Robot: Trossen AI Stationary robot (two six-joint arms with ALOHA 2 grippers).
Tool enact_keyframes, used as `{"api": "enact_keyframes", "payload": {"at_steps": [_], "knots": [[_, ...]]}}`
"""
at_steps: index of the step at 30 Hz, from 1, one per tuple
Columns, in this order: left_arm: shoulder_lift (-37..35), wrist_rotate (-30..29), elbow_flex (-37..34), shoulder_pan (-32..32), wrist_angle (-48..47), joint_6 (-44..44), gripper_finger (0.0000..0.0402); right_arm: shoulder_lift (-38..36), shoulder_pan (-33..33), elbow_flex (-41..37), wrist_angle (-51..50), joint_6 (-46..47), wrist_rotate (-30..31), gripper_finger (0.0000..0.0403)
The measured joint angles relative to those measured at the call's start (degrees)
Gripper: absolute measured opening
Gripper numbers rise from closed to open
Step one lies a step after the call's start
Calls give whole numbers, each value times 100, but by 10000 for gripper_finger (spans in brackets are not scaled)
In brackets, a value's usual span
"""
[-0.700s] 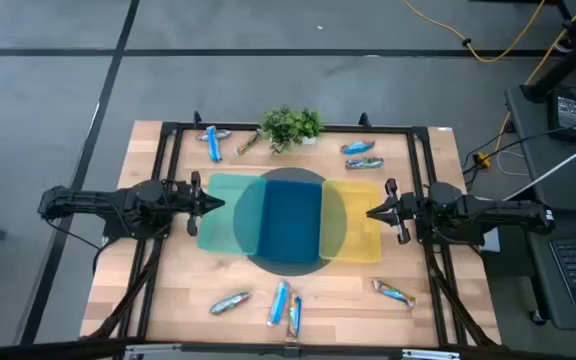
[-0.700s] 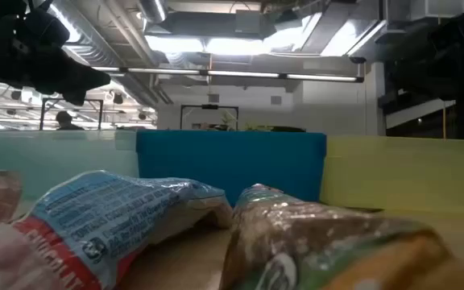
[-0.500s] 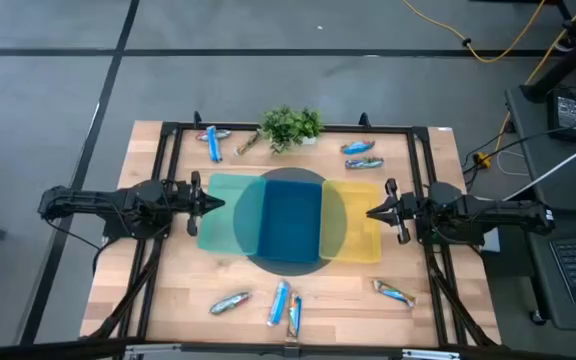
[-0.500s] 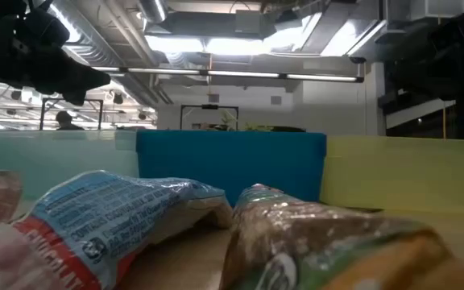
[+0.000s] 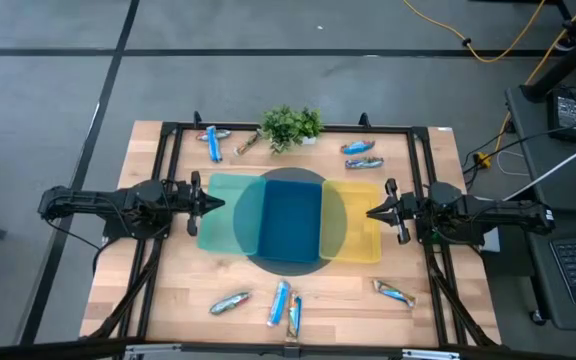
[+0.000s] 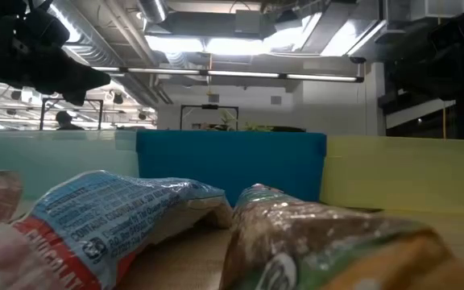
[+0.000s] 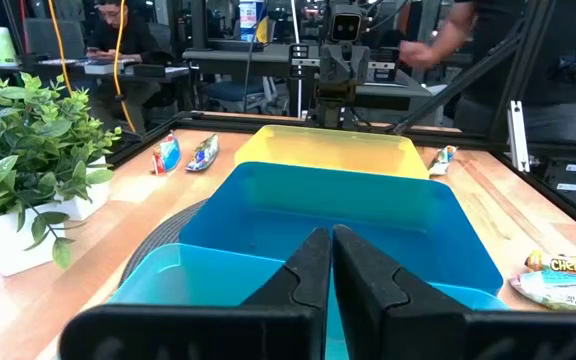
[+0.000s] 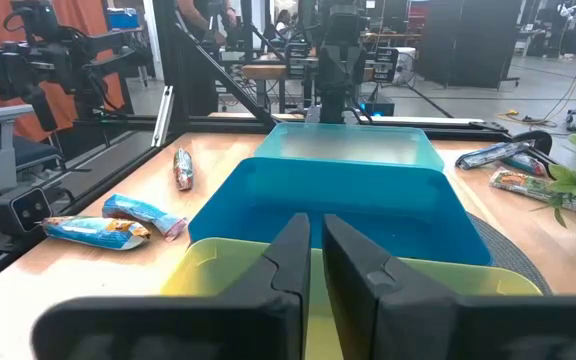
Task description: Pick and place Granola Bars by type
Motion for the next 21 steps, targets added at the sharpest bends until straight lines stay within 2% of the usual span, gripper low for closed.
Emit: {"api": "enact_keyframes", "payload": {"at_steps": [21], "knots": [[1,-1,-1,0,0,1,10,0,0,2,0,3,0,35]]}}
